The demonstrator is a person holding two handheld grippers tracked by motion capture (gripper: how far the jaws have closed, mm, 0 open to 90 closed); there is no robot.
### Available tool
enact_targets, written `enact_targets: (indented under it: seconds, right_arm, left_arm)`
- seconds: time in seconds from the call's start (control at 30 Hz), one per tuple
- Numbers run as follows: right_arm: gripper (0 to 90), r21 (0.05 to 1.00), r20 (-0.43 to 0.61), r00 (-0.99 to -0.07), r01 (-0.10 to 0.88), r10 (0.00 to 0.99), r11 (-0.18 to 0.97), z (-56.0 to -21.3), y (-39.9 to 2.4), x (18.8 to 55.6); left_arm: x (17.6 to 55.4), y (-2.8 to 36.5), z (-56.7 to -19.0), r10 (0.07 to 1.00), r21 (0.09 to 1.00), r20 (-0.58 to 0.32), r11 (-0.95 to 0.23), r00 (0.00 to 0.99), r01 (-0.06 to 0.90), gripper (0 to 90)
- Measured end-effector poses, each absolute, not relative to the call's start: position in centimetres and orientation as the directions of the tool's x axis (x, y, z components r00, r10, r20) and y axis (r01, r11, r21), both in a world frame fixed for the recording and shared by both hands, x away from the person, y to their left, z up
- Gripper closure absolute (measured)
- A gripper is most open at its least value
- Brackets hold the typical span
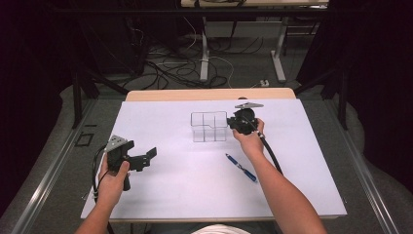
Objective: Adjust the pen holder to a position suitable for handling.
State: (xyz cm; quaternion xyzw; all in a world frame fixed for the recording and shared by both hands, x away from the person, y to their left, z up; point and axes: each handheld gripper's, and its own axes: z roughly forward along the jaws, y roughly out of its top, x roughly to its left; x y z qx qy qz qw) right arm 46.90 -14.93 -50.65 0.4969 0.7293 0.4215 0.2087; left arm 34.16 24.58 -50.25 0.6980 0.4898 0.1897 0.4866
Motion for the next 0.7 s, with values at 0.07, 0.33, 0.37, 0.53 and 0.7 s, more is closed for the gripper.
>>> enact_targets:
  seconds: [0.07,0.33,0.37,0.53,0.7]
  right_arm:
    - [75.1,0.826,0.107,-0.423,0.542,0.9,0.157,-50.3,-15.0,46.7]
    - [61.2,0.831,0.089,-0.437,0.528,0.895,0.175,-49.2,-15.5,46.0]
    - [61.2,0.831,0.089,-0.437,0.528,0.895,0.175,-49.2,-15.5,46.0]
    - [50.3,0.822,0.079,-0.446,0.536,0.892,0.195,-48.7,-15.8,45.7]
    - [43.9,0.824,0.087,-0.451,0.534,0.888,0.19,-48.1,-16.2,45.2]
  left_arm:
    - [34.2,24.6,-50.2,0.868,0.866,-0.21,-0.048,0.449,0.498,0.6]
    - [34.2,24.6,-50.2,0.869,0.865,-0.21,-0.047,0.447,0.499,0.6]
    - [34.2,24.6,-50.2,0.87,0.866,-0.21,-0.046,0.445,0.498,0.6]
    - [34.3,24.7,-50.2,0.872,0.865,-0.214,-0.041,0.441,0.5,0.6]
    - [34.2,24.8,-50.2,0.872,0.866,-0.215,-0.038,0.44,0.499,0.6]
